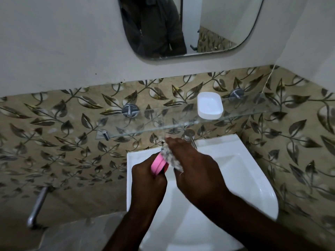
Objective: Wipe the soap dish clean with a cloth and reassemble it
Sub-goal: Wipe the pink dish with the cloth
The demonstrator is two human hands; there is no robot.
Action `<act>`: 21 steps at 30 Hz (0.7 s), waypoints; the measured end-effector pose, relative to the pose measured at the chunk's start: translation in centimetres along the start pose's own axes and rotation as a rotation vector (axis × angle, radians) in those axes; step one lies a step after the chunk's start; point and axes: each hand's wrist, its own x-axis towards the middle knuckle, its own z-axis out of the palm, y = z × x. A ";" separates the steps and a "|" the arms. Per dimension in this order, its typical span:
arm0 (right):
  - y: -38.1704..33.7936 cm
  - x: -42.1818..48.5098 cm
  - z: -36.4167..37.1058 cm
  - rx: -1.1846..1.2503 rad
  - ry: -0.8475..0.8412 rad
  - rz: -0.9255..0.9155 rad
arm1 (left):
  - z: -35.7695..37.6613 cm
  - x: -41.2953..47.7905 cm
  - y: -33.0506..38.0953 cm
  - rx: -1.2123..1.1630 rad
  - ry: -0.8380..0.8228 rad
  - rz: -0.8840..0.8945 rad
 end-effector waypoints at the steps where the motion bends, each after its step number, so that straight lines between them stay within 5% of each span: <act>1: -0.9 -0.7 0.2 -0.059 -0.030 -0.058 | 0.1 0.1 -0.2 -0.054 0.007 -0.023; 4: -1.8 -1.8 0.9 -0.119 -0.112 -0.133 | 0.1 -0.1 0.2 -0.089 0.006 -0.072; 11: 1.1 1.0 -0.2 0.205 -0.031 0.110 | -0.3 -0.3 0.3 -0.032 0.026 0.017; 17: -1.8 -1.7 0.2 -0.013 -0.034 -0.154 | -0.3 -0.3 1.0 -0.097 -0.004 -0.028; 21: -0.5 -1.0 -0.4 0.145 -0.029 -0.092 | -0.4 -0.2 1.0 0.000 0.007 0.102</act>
